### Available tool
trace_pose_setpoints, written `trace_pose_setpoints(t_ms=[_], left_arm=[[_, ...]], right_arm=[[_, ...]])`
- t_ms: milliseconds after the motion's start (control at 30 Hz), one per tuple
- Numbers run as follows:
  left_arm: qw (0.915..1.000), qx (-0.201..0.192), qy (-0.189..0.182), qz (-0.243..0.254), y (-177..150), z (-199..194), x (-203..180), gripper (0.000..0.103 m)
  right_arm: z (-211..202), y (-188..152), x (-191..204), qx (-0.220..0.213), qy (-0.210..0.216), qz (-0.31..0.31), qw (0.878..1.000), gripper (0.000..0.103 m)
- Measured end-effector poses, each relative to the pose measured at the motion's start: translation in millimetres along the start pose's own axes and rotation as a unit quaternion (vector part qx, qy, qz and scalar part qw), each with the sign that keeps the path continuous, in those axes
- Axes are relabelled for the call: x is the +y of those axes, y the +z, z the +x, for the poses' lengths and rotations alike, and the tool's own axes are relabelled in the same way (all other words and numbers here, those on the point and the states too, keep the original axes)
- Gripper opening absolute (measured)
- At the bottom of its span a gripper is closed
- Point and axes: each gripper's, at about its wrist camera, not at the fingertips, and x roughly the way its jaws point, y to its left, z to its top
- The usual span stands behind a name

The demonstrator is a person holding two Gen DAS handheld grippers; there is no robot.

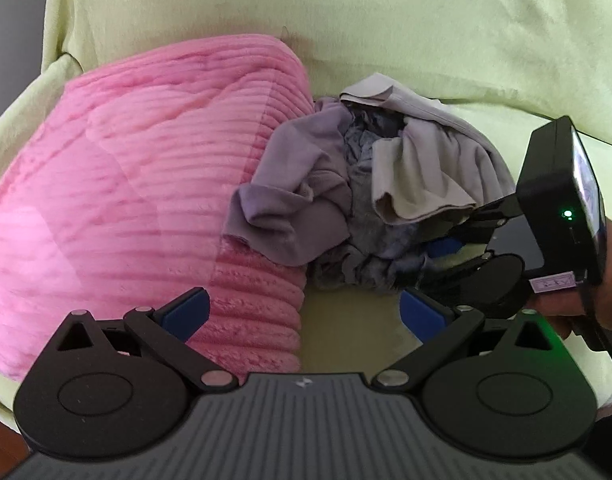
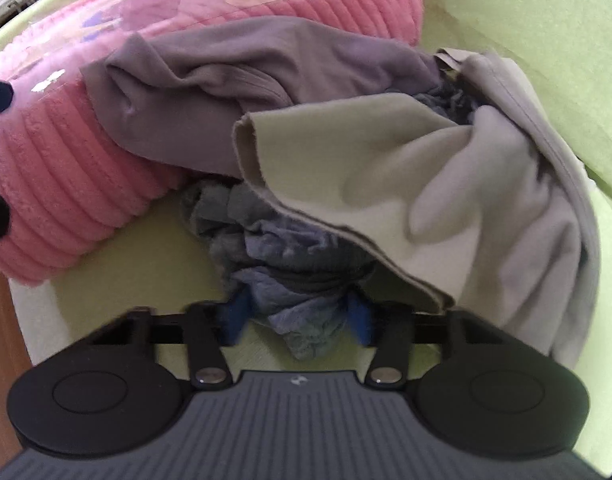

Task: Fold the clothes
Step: 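Grasp the grey-blue shirt in the pile with the right gripper, then pull the grey-blue shirt out onto the open sofa seat with the right gripper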

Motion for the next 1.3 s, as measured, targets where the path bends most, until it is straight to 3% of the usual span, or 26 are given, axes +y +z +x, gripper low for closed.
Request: trace_pose_setpoints(t_ms=[133, 267, 400, 500, 633, 767, 867, 933, 1067, 1133, 1233, 1300], left_arm=[[0.9996, 0.001, -0.013, 0.026, 7, -10, -7, 0.102], [0.9964, -0.007, -0.049, 0.069, 15, -19, -19, 0.102], [0.9895, -0.013, -0.088, 0.114, 23, -18, -46, 0.102], [0.9821, -0.013, -0.112, 0.151, 27, -15, -80, 0.102], [0.9718, -0.022, -0.129, 0.196, 31, -11, -143, 0.102], [0.9702, -0.029, -0.123, 0.207, 29, -3, -217, 0.102], [0.9724, -0.026, -0.112, 0.203, 25, 4, -267, 0.102], [0.9750, -0.023, -0.105, 0.195, 19, 8, -317, 0.102], [0.9786, -0.012, -0.104, 0.177, 11, 22, -387, 0.102], [0.9765, -0.014, -0.109, 0.185, 4, 36, -422, 0.102], [0.9708, -0.024, -0.122, 0.205, -8, 55, -449, 0.102], [0.9664, -0.037, -0.131, 0.218, -16, 66, -455, 0.102]], right_arm=[[-41, -3, 4, 0.006, 0.012, 0.004, 1.000, 0.008], [-93, -12, -8, 0.026, 0.033, 0.021, 0.999, 0.007], [-164, -45, -25, 0.058, 0.037, 0.045, 0.997, 0.007], [-214, -78, -50, 0.085, 0.024, 0.074, 0.993, 0.007], [-250, -112, -86, 0.098, 0.002, 0.095, 0.991, 0.007], [-290, -181, -148, 0.104, -0.037, 0.095, 0.989, 0.007], [-303, -221, -188, 0.105, -0.055, 0.098, 0.988, 0.006], [-319, -266, -236, 0.109, -0.083, 0.098, 0.986, 0.006], [-334, -322, -304, 0.115, -0.134, 0.111, 0.978, 0.007], [-334, -356, -344, 0.115, -0.175, 0.125, 0.970, 0.007], [-321, -382, -365, 0.111, -0.203, 0.156, 0.960, 0.008], [-303, -395, -366, 0.098, -0.219, 0.164, 0.957, 0.024]])
